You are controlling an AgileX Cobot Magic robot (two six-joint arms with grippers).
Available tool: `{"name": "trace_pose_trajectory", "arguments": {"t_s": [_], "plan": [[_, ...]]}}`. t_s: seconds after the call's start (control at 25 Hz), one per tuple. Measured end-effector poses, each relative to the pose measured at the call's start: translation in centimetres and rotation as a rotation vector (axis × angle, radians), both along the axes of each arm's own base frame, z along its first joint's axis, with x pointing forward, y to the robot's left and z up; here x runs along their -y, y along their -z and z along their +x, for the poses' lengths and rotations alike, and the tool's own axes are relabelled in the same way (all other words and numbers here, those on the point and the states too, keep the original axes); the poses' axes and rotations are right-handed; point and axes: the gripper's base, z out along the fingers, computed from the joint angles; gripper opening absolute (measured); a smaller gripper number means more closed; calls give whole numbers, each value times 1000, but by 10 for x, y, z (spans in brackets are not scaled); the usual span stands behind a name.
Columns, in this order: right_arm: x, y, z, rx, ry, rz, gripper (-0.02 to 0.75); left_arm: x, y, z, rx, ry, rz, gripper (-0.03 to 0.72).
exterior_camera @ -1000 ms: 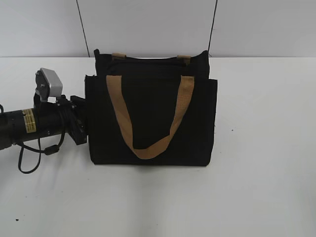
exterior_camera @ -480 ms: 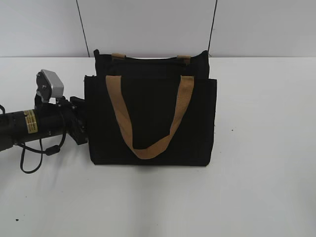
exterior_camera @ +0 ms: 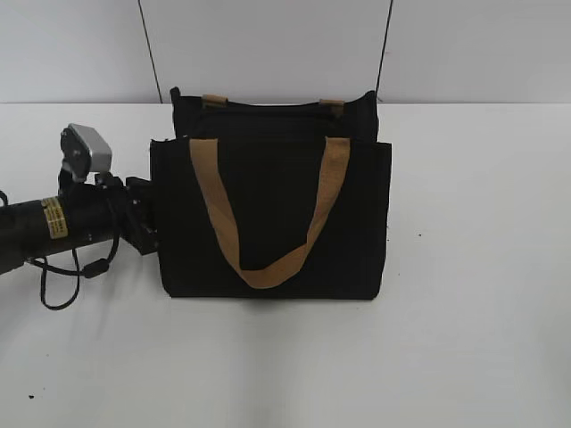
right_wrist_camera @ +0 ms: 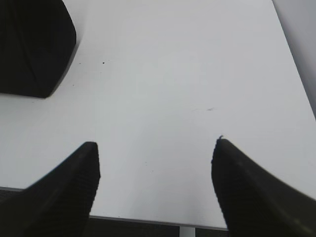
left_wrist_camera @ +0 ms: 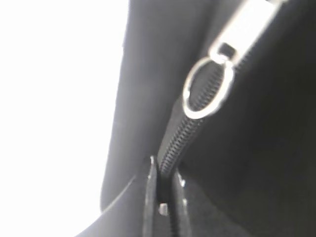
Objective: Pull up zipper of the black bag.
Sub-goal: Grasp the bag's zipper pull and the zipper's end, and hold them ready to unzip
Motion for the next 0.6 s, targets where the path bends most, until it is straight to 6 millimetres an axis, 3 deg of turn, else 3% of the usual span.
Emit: {"name": "trace_pose_trajectory", "arguments": {"t_s": [0.2, 0.6], "plan": [[-1, 0, 0, -1, -6, 10, 544, -10, -15, -5, 13, -162, -26, 36], [-1, 0, 0, -1, -9, 15, 542, -17, -72, -17, 120, -214, 59, 35]]}}
